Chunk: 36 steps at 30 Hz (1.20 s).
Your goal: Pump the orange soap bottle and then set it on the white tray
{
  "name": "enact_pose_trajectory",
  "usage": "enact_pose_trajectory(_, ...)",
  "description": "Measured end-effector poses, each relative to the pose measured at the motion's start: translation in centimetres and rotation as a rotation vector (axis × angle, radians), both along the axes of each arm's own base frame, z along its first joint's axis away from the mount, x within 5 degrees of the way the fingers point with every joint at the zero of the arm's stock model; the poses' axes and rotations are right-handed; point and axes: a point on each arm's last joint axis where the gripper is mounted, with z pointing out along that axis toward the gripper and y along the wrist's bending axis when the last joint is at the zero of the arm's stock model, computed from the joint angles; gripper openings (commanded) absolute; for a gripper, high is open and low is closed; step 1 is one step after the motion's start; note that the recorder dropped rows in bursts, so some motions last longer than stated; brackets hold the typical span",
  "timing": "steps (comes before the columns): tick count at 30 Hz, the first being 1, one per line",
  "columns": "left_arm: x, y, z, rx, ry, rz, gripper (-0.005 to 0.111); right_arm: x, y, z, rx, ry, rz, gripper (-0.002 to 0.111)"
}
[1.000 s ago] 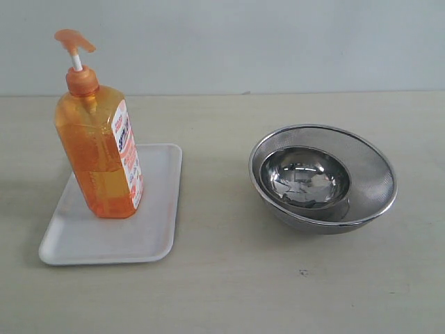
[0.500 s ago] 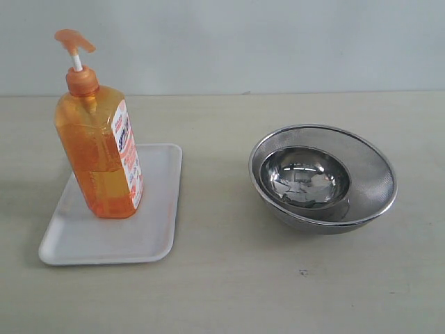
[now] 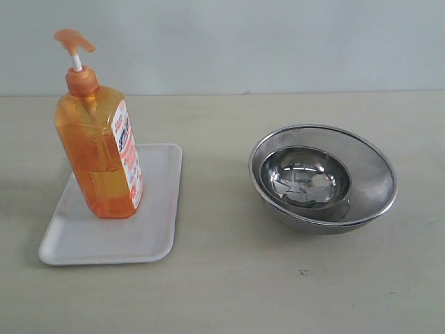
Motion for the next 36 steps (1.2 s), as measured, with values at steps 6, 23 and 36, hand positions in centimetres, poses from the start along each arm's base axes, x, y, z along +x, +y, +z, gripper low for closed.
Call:
enact_pose_trajectory(6, 0.00, 0.00, 0.00, 0.000, 0.000, 0.000, 0.005, -0.03, -0.07, -0.13, -0.036, 0.013, 0.000, 0.000)
enact_pose_trajectory(23, 0.00, 0.00, 0.00, 0.000, 0.000, 0.000, 0.005, -0.03, -0.07, -0.13, -0.034, 0.013, 0.000, 0.000)
enact_pose_trajectory(36, 0.00, 0.00, 0.00, 0.000, 0.000, 0.000, 0.005, -0.03, -0.07, -0.13, -0.034, 0.013, 0.000, 0.000)
